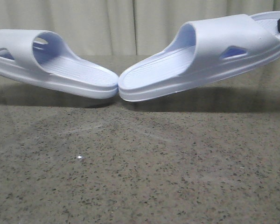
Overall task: Insert blue slippers together front up
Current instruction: 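Lift both slippers and bring them toward each other above the table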
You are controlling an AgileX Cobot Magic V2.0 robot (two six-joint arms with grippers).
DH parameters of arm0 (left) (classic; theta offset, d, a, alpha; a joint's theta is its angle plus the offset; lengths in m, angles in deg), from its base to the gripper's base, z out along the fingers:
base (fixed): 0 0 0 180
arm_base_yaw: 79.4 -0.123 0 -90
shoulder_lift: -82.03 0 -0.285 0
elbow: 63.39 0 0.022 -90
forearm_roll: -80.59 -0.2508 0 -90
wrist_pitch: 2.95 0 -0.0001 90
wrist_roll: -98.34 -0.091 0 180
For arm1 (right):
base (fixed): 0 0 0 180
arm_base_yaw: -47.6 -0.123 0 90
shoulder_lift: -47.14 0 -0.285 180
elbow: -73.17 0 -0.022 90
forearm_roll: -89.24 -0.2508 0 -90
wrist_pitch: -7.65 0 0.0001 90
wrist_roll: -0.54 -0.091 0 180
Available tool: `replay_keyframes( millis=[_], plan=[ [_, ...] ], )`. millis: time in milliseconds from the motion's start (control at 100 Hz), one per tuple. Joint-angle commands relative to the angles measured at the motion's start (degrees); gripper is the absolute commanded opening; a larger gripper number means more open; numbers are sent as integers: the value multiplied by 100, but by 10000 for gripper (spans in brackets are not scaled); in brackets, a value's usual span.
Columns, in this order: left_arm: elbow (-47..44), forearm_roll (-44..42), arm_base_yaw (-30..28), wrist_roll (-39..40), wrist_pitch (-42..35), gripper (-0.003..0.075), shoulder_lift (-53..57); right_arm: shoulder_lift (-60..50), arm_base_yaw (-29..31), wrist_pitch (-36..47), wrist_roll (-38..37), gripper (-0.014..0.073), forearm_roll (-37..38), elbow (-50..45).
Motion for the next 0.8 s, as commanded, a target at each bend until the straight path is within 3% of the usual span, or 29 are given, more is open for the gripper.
replay_keyframes(
  millis=[0,430,690,790],
  plan=[
    [132,471,-23,-24,246,15,234,-176,44,-13,155,-104,-598,202],
    [132,273,-23,-24,86,15,234,-293,44,-39,168,-104,-770,497],
    [132,826,-23,-24,381,15,234,-48,44,-194,168,-104,-880,630],
    [132,1216,-23,-69,604,15,212,213,44,-347,419,-104,-1271,630]
  ],
)
